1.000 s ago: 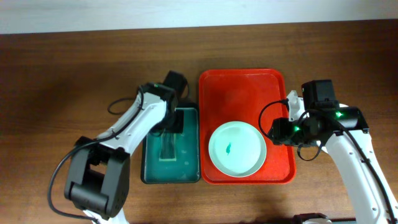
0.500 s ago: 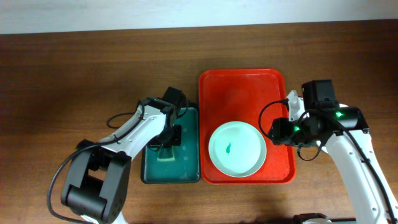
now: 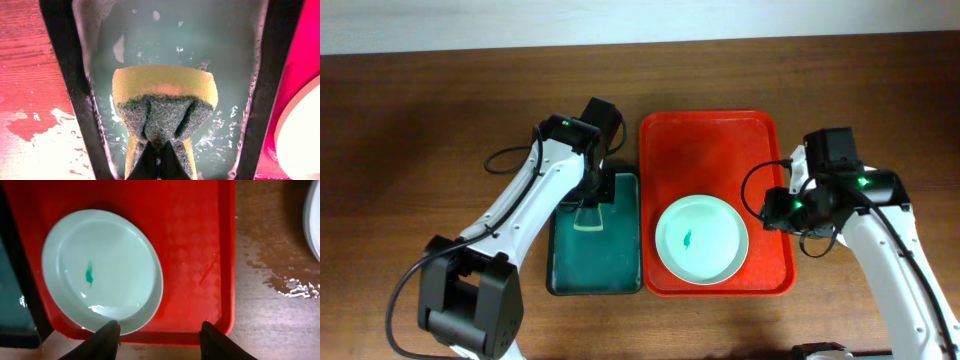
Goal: Clean dirty plates on tray and stack at the side
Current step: 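Grasp the sponge in the water tray with the left gripper, then lift the plate edge with the right gripper and scrub it with the sponge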
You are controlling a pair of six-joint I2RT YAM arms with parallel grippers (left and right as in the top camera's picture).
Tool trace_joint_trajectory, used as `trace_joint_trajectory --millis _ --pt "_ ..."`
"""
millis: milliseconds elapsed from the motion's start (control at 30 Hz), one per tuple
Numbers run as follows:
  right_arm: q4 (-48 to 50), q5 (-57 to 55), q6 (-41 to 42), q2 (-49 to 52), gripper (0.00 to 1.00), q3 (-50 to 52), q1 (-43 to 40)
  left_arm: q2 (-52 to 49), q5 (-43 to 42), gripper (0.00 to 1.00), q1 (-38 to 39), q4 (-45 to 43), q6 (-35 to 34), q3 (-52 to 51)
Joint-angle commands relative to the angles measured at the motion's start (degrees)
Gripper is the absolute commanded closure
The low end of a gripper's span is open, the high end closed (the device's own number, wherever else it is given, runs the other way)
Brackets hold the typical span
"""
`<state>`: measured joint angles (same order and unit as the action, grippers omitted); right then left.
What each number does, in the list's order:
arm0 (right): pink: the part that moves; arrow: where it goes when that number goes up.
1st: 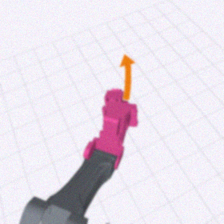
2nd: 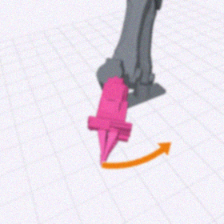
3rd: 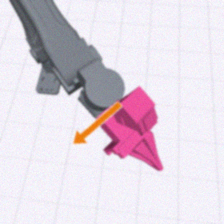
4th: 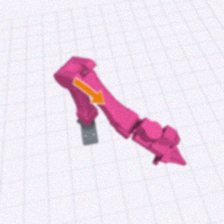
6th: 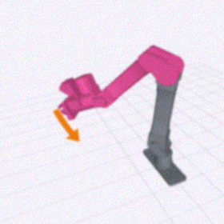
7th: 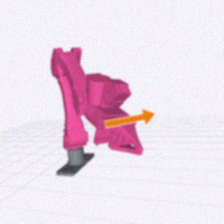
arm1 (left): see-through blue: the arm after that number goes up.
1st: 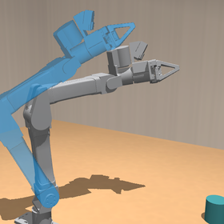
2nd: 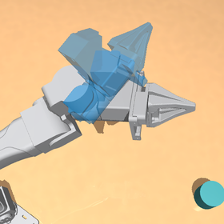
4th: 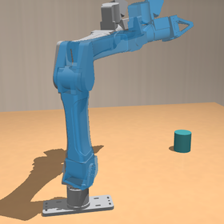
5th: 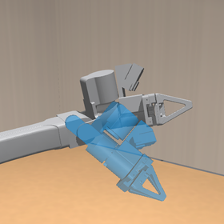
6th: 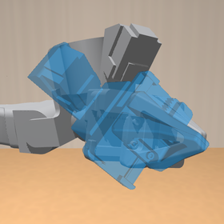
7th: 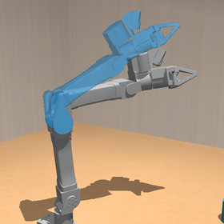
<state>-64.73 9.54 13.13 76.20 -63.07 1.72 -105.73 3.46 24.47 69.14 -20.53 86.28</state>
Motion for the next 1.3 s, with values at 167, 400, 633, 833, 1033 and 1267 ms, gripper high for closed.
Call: trace_joint_trajectory --millis 167,400,633,833,1033,1267 --pt "-0.33 5.22 -5.66 14.12 0.52 -0.09 0.13 1.01 0.42 1.00 0.02 1.27 0.94 1.33" --pt "5.90 5.29 -5.64 23.45 0.55 -0.09 0.15 1.01 0.35 1.00 0.04 3.63 2.91 3.96" --pt "9.88 7.23 -5.60 31.12 0.84 1.27 0.15 0.98 -6.47 1.00 0.15 1.99 3.13 5.29" --pt "14.14 7.19 -5.16 31.10 0.96 4.24 0.15 0.90 -12.48 1.00 3.89 -3.63 3.08 5.27" --pt "14.21 7.17 -5.16 31.10 0.96 4.63 0.15 -1.33 -14.08 1.00 12.28 -13.70 -1.75 2.58" --pt "14.16 7.17 -5.18 31.10 0.96 4.63 0.15 -12.83 -22.84 1.00 17.20 -24.15 -4.26 2.05"
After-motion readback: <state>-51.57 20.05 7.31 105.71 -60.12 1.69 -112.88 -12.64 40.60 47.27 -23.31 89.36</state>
